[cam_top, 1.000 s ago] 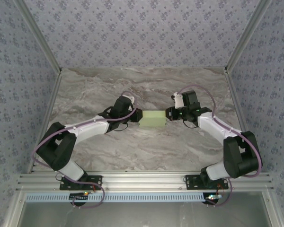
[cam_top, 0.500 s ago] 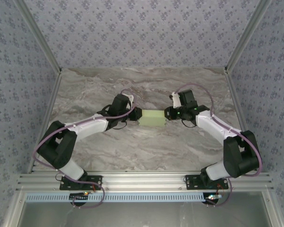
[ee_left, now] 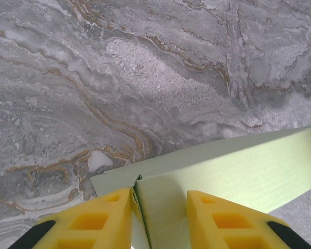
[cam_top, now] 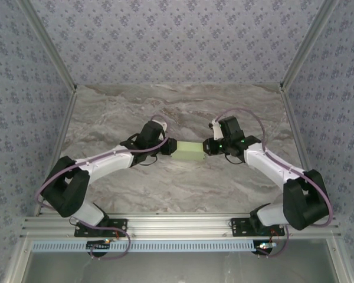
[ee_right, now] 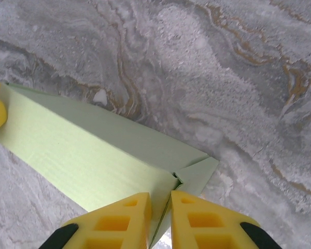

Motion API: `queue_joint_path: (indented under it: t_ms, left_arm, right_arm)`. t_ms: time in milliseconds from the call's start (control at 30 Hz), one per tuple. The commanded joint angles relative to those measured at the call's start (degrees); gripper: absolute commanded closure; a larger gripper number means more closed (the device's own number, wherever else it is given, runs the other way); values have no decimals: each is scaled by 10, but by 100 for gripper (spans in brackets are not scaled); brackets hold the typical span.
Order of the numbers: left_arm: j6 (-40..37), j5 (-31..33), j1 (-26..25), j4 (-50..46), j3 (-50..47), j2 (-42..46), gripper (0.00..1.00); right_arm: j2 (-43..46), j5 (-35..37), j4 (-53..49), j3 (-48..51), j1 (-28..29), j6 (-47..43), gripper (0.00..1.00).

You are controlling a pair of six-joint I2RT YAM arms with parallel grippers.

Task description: Fold the paper box

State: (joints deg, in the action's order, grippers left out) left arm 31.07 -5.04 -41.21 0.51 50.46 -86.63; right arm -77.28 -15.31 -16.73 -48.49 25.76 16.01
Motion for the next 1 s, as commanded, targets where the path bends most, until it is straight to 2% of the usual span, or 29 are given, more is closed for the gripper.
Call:
queue_joint_path:
  t_ms: [0, 400, 833, 967]
  left_arm:
    - [5, -41, -40, 28, -31, 14, 68]
    - [28, 40, -97, 52, -105, 89, 67]
    - [12, 79, -109, -1, -108, 96, 63]
    - [-1, 91, -106, -34, -88, 94, 59]
  right_arm:
    - [27, -56, 21, 35, 36, -10, 81]
    - [98, -6, 28, 86, 85, -10, 82]
    - [69, 79, -11, 80, 113, 6, 82]
    - [56, 110, -56, 61, 111, -6, 78]
